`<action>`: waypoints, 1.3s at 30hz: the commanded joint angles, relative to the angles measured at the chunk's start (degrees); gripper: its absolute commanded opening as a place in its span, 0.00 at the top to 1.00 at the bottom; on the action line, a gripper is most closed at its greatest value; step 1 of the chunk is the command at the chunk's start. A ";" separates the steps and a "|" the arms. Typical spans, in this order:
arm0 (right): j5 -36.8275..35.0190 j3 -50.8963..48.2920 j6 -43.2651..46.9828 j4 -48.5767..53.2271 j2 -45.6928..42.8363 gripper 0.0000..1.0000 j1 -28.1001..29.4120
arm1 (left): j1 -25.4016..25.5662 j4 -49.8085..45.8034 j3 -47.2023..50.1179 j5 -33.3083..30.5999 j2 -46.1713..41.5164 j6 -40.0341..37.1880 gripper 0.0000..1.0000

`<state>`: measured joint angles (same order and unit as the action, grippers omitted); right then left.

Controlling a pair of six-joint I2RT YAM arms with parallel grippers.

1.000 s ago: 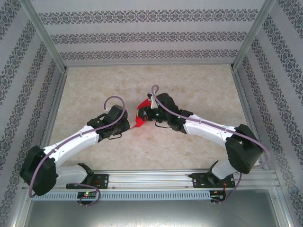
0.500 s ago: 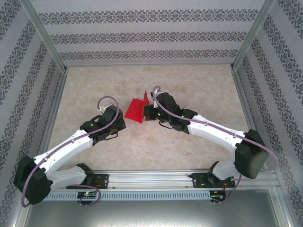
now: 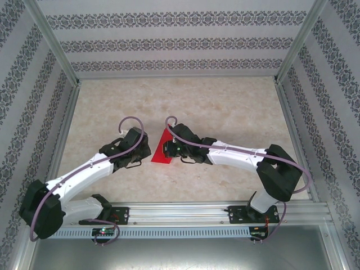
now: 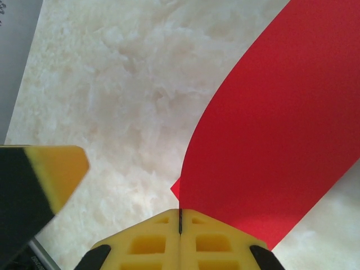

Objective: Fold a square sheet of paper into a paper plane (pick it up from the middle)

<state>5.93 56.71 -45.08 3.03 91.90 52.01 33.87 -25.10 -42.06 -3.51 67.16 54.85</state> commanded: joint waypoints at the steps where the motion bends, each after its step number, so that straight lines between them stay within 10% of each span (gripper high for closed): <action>1: 3.07 -0.47 -1.50 -2.85 0.86 1.00 -0.04 | -2.22 4.30 0.76 7.74 3.44 1.66 0.82; 10: 4.52 -1.24 -2.19 -4.35 2.54 1.00 -0.24 | -4.29 13.30 2.42 17.95 12.72 3.54 1.00; 39: 9.82 -5.62 -4.22 -7.36 4.67 1.00 -3.55 | -7.19 16.58 3.44 19.77 23.36 5.18 1.00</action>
<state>13.43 52.80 -48.16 -3.09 95.33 49.69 27.24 -7.55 -39.13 16.51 88.71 59.09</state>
